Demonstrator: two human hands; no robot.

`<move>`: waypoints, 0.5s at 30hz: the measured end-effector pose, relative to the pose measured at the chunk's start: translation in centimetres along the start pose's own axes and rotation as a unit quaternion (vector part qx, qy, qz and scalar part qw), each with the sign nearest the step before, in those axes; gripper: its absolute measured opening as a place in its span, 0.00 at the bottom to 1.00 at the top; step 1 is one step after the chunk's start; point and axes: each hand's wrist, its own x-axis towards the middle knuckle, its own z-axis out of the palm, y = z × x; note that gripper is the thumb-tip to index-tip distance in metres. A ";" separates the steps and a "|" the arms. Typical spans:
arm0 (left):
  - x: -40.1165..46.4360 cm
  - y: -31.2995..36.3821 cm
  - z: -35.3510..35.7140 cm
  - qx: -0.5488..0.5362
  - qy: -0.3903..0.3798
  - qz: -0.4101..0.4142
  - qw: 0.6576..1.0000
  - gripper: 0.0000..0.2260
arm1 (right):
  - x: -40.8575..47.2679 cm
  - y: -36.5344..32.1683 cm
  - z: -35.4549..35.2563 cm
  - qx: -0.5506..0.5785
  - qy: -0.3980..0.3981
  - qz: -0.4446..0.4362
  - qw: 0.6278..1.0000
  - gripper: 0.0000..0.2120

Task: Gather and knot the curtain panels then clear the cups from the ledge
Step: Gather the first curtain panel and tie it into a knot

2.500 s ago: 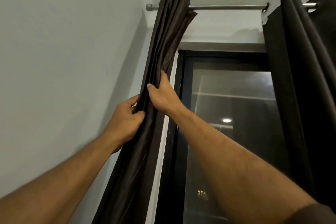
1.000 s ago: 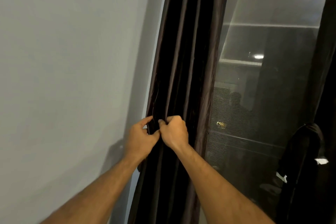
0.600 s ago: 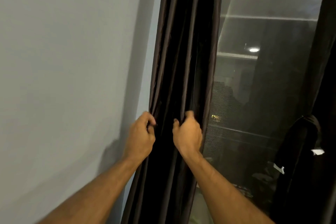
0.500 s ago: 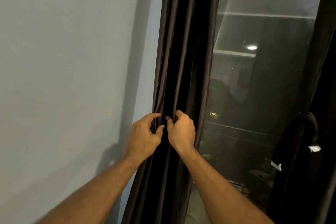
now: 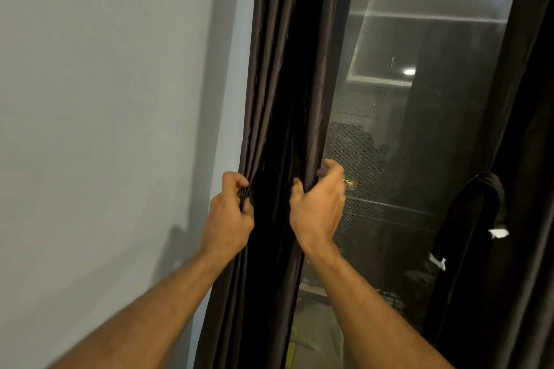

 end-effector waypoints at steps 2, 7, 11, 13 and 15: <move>-0.1 0.2 0.4 0.015 -0.002 0.014 1.000 0.13 | 0.0 0.4 0.5 -0.005 -0.067 0.006 0.998 0.08; -0.6 1.4 1.4 0.002 -0.019 0.045 0.999 0.14 | 0.4 -0.3 1.3 0.030 -0.139 -0.012 0.990 0.14; -0.6 1.5 1.7 -0.026 -0.036 0.046 0.998 0.15 | 0.1 -0.9 0.9 0.139 -0.221 0.000 0.965 0.16; -0.4 1.0 1.7 -0.025 -0.014 0.029 0.999 0.14 | -0.1 -0.6 0.9 0.206 -0.265 0.017 0.942 0.15; -0.2 0.8 1.7 -0.009 0.004 0.003 1.000 0.12 | 0.3 0.0 1.0 0.240 -0.263 0.034 0.934 0.15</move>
